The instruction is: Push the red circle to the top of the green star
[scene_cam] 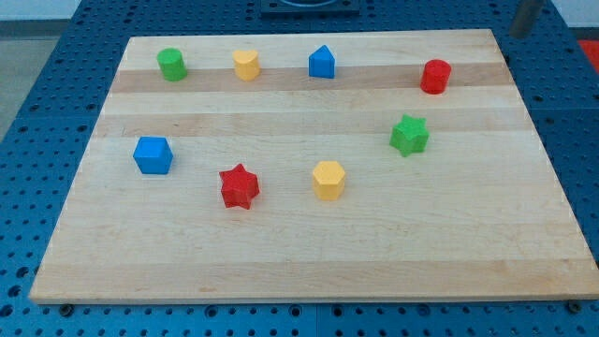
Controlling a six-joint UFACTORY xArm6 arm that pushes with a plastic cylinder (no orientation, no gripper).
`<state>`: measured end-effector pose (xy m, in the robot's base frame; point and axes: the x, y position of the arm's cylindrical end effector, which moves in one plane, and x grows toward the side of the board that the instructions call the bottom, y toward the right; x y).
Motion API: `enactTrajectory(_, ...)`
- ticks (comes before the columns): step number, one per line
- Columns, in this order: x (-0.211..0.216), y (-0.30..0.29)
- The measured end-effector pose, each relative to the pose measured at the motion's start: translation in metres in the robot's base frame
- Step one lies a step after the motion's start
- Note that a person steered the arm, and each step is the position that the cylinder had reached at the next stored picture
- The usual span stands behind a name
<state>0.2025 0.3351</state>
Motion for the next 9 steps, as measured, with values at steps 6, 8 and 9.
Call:
enactTrajectory(6, 0.011, -0.096)
enactTrajectory(8, 0.011, -0.096)
enactTrajectory(9, 0.028, -0.099)
